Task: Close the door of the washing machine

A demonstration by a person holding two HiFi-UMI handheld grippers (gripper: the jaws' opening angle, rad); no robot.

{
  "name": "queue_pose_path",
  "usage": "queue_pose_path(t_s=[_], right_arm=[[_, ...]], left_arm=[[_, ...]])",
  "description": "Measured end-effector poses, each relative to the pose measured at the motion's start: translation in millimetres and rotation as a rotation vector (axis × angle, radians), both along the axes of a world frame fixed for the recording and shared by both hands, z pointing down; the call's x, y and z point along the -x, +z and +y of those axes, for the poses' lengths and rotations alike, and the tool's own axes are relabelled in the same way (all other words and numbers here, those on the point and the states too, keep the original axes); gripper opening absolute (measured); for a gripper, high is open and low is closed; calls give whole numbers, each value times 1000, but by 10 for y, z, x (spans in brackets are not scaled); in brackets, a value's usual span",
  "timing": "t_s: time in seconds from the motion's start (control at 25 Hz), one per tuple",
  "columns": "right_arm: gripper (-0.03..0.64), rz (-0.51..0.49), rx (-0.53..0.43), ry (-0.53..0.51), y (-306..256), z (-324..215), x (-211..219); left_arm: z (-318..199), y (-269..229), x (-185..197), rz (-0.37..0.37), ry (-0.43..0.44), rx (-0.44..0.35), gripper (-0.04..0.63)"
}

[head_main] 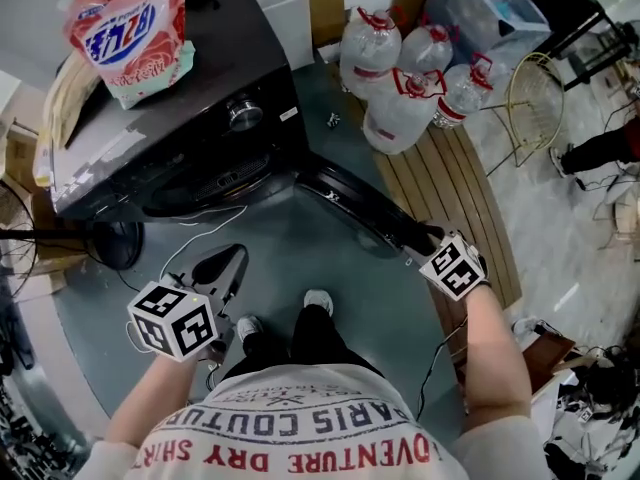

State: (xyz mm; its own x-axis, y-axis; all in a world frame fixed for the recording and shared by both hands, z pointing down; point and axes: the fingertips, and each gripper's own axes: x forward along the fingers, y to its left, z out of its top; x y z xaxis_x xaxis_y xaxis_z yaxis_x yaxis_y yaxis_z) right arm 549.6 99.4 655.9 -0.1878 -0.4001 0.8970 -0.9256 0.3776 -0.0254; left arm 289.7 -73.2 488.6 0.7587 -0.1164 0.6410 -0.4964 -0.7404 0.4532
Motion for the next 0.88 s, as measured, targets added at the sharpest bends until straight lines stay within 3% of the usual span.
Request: queue_pose_path(t_s=[0.4, 0.88], right_arm=[[204, 4, 35, 96, 16, 121, 367], [206, -4, 89, 270, 18, 212, 1087]], left_arm=[[-81, -136, 442, 35, -20, -16, 34], [-7, -153, 1366, 20, -47, -1, 34]])
